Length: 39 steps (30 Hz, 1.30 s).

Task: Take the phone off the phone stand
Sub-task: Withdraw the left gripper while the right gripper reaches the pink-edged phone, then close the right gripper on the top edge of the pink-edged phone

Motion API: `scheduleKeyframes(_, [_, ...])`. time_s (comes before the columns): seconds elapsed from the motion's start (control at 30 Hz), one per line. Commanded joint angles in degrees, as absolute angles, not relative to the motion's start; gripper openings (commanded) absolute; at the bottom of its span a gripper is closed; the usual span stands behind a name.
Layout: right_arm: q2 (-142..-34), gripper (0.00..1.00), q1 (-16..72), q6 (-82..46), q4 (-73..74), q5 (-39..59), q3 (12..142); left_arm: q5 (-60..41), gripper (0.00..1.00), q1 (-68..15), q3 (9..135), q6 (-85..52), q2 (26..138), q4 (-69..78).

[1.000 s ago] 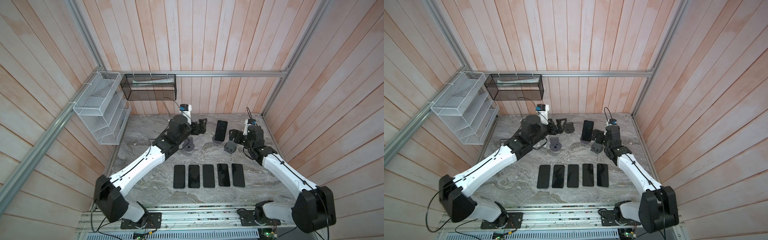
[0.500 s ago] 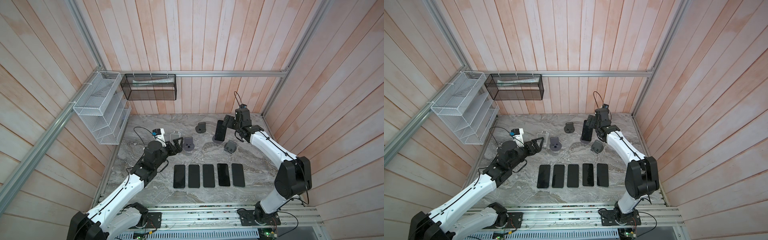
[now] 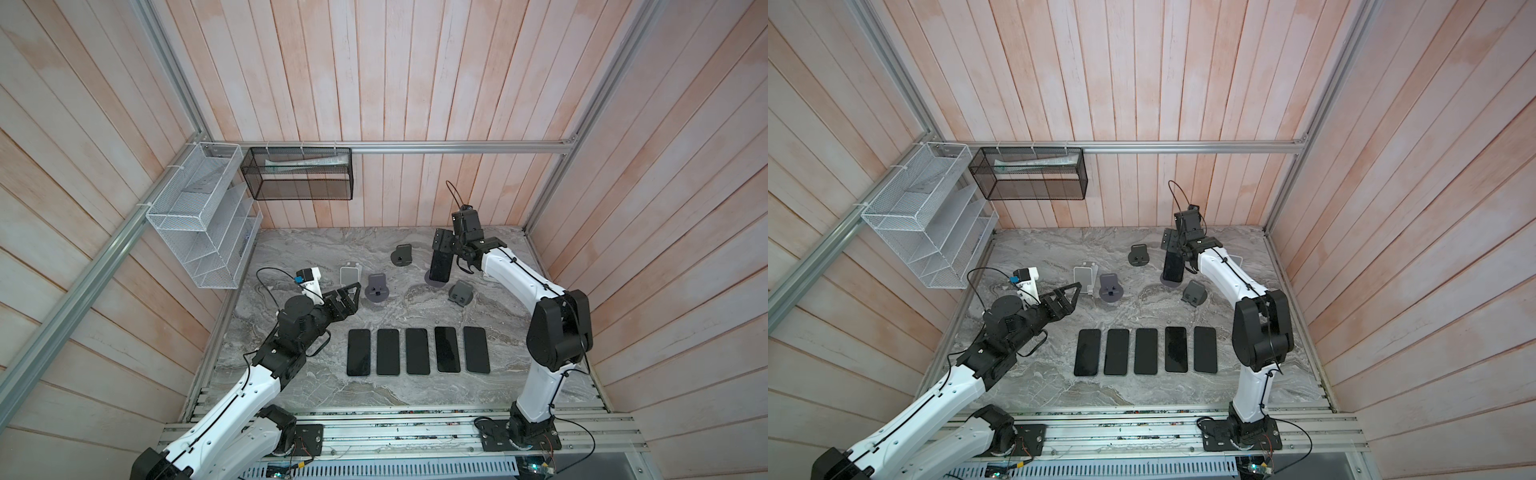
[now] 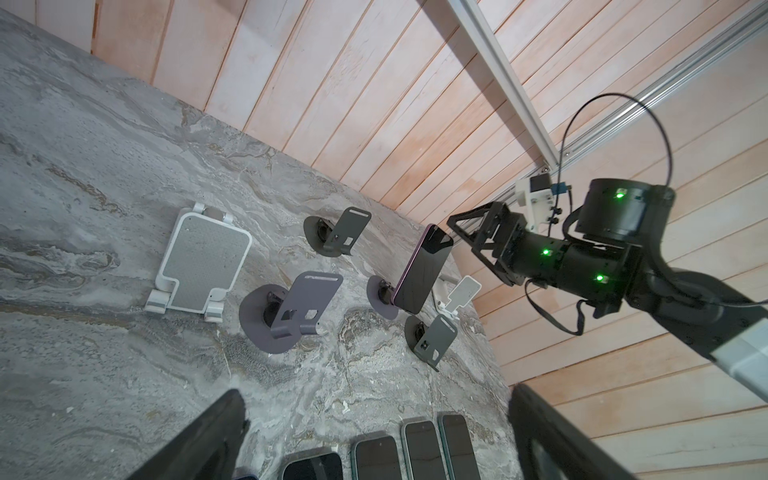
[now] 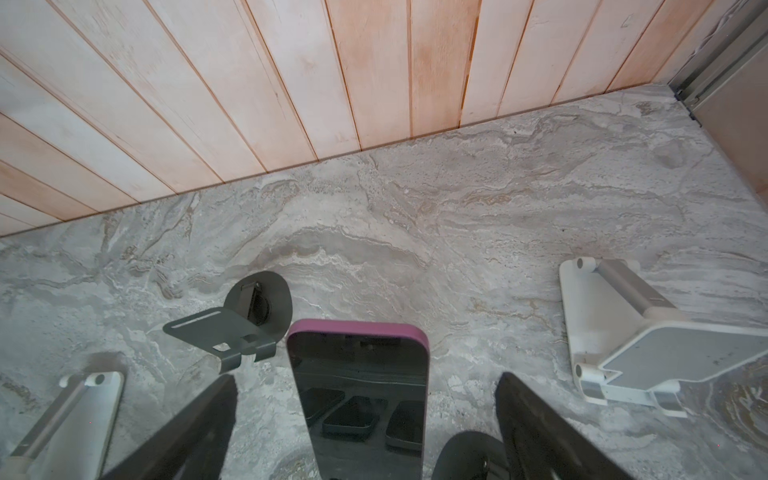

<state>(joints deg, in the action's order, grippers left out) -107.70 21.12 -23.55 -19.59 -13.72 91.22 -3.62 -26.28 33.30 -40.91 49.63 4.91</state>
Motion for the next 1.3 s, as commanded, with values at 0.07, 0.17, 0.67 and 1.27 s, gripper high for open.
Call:
scheduleKeyframes(0.07, [-110.81, 0.98, 22.19, -21.53, -22.67, -17.17, 96.24, -4.67, 1.0, -25.65, 34.45, -38.46, 47.47, 2.39])
scheduleKeyframes(0.17, [-112.67, 0.98, 22.27, -21.63, -23.79, -18.71, 98.19, -4.57, 1.0, -25.36, 34.52, -38.36, 47.19, 2.33])
scheduleKeyframes(0.67, [-116.62, 0.98, 22.24, -22.63, -24.06, -18.44, 101.1, -6.77, 1.0, -24.0, 36.77, -37.53, 50.0, 3.21])
scheduleKeyframes(1.27, [-117.92, 0.93, 21.56, -25.93, -22.54, -16.9, 98.58, -8.4, 1.0, -23.9, 36.89, -37.82, 50.04, 4.38])
